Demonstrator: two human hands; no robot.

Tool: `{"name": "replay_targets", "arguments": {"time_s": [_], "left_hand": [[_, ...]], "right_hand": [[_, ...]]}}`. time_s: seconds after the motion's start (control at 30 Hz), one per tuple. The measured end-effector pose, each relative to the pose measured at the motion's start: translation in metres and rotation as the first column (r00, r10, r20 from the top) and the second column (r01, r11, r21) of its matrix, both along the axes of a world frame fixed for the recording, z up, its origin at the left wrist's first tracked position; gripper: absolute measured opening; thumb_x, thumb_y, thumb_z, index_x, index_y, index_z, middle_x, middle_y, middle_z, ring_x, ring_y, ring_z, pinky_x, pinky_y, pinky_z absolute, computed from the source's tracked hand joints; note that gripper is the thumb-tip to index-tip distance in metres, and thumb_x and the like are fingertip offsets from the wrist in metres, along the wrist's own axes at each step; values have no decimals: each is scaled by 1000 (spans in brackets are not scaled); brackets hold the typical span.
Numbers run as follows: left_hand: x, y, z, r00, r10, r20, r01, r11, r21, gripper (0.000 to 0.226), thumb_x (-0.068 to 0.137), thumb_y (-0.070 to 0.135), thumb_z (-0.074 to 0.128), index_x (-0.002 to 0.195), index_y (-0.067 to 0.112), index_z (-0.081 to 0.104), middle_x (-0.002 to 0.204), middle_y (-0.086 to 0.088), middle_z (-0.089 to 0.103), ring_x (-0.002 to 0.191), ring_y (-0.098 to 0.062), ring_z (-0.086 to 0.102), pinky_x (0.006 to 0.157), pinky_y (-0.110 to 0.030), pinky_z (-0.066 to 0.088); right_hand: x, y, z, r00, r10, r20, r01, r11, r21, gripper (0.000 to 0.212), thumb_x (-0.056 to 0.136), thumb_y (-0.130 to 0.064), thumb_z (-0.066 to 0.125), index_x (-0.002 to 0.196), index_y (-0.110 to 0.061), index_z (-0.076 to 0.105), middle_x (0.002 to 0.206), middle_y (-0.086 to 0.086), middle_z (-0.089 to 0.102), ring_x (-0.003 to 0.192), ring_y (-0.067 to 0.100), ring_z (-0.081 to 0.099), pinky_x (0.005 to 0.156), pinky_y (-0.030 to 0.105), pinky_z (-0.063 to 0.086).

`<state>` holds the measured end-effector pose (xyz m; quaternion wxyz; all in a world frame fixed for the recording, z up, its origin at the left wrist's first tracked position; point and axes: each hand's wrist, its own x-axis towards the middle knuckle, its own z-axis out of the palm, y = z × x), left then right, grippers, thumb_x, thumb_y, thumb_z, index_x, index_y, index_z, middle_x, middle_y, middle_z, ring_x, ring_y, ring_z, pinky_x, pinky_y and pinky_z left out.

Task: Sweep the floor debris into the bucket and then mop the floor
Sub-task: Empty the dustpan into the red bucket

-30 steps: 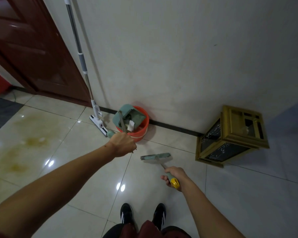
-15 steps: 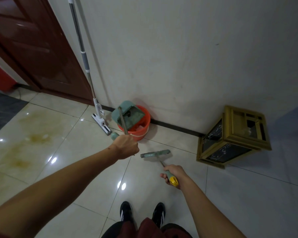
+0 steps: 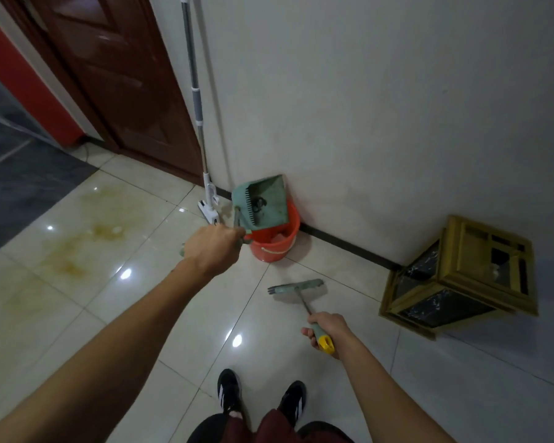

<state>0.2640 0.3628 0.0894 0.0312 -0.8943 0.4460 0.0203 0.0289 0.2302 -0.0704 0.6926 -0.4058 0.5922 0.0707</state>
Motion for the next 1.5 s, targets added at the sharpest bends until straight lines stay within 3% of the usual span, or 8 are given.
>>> {"name": "replay_targets", "arguments": {"time_s": [0.13,0.23,0.43,0.6,0.77,1.13,1.27,1.5], "left_hand": [[-7,41,-4,979,191,-65,-198,971,-137,25,99,30,47,115,30,66,77,-1,67,62,-23,60,56,-34,55],[-19,80,-4,927,347,-139,-371,900,-229,25,96,35,53,117,34,68,81,-2,70,68,-26,64,61,-37,57],[-66,176,-11,719,614,-325,-695,634,-340,24,93,35,60,113,35,73,86,-3,69,69,-25,58,61,-32,49],[-135,268,-24,575,717,-394,-816,462,-349,24,92,32,61,111,30,74,81,-6,71,70,-29,62,63,-35,54],[-228,360,-40,384,815,-434,-915,275,-294,21,92,36,60,107,28,74,82,-5,70,69,-26,62,63,-36,56],[-413,483,-69,-86,885,-458,-971,-177,-160,24,92,44,53,97,29,71,76,-3,68,69,-30,64,65,-39,59],[-463,502,-73,-260,843,-471,-921,-363,-140,23,93,44,54,91,28,71,75,-2,68,68,-28,64,65,-37,58],[-555,529,-85,-509,727,-462,-784,-612,-100,23,91,48,54,89,30,68,74,2,65,67,-28,63,64,-38,58]], "right_hand": [[4,12,-8,997,78,-4,-78,997,-25,34,90,5,56,121,18,51,75,30,66,34,18,54,35,21,42],[11,26,-8,989,149,-7,-149,988,-47,33,90,4,57,119,18,53,76,31,66,35,19,55,36,22,42],[17,71,-7,951,310,4,-309,949,-71,29,91,2,57,116,14,54,82,32,68,38,18,56,37,23,43],[1,127,-7,889,458,-11,-457,886,-84,21,91,1,57,106,15,57,74,28,67,37,17,53,37,23,43],[-32,188,-6,761,645,-64,-648,751,-128,16,90,2,58,99,13,64,67,22,66,40,18,53,40,24,44],[-66,321,-1,451,889,-82,-891,443,-97,8,89,4,59,94,9,61,72,25,66,43,20,53,41,25,44],[-68,366,-10,293,953,-79,-955,288,-69,11,89,4,60,97,11,60,74,27,65,42,20,53,40,25,43],[-95,449,-17,23,998,-54,-999,21,-38,6,88,5,62,83,9,61,73,28,64,47,24,52,42,25,43]]}}
